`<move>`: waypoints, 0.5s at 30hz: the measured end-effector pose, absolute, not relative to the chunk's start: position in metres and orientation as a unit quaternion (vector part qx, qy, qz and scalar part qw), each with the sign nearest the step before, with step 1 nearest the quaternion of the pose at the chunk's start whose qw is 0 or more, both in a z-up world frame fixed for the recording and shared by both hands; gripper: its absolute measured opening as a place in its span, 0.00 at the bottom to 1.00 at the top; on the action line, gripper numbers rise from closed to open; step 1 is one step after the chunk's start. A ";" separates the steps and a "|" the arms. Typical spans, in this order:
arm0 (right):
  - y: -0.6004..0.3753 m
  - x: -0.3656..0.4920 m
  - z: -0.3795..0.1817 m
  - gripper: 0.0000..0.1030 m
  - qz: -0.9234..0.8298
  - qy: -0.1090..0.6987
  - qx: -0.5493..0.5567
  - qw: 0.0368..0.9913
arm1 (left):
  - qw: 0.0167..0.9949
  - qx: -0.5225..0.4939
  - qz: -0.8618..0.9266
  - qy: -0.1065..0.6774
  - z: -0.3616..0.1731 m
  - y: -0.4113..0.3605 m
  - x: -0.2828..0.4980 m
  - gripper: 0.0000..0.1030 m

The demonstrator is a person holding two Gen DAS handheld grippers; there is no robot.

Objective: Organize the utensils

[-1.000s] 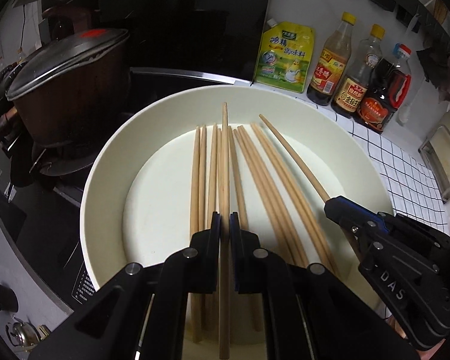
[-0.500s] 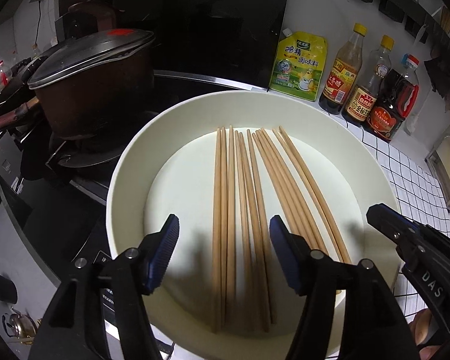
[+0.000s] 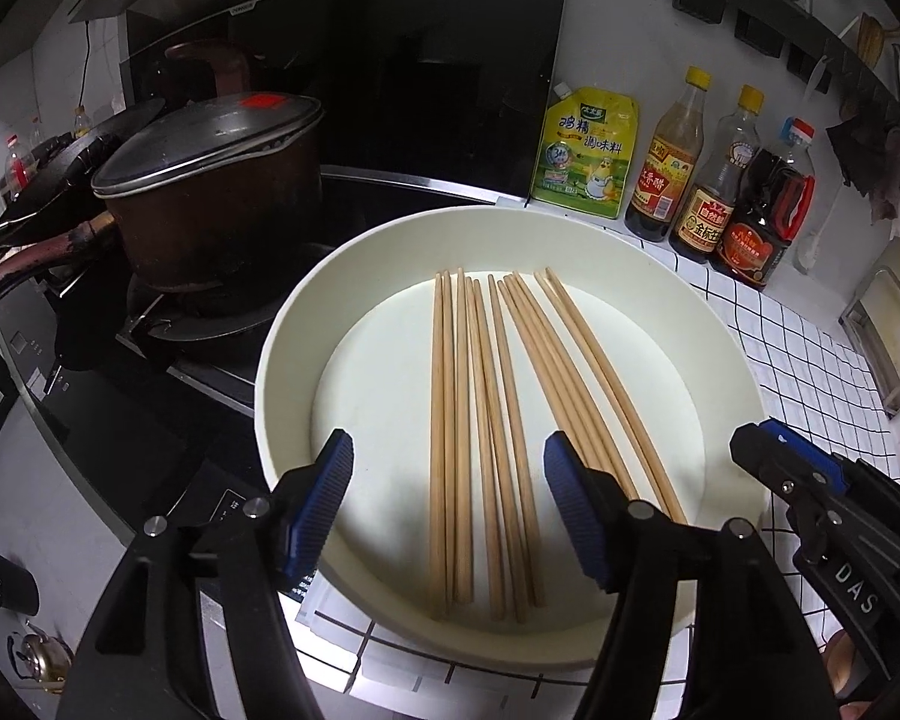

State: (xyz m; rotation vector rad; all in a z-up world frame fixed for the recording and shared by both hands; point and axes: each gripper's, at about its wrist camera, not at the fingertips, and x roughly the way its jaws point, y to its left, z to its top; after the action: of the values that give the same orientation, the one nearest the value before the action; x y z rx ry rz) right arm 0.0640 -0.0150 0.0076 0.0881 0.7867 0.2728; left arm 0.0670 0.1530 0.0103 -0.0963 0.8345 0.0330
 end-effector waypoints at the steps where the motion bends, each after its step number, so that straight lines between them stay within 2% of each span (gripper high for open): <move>1: -0.015 0.063 0.008 0.24 0.132 0.382 0.043 0.914 | 0.914 -0.046 0.016 0.404 0.012 0.153 0.065 0.63; 15: -0.010 0.049 0.015 0.27 0.131 0.379 0.036 0.915 | 0.917 -0.045 0.016 0.396 0.020 0.154 0.052 0.64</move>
State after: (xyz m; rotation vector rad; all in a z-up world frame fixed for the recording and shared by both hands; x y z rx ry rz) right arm 0.0494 -0.0097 0.0147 0.0744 0.7809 0.2691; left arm 0.0523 0.1539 0.0196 -0.0930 0.8146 0.0325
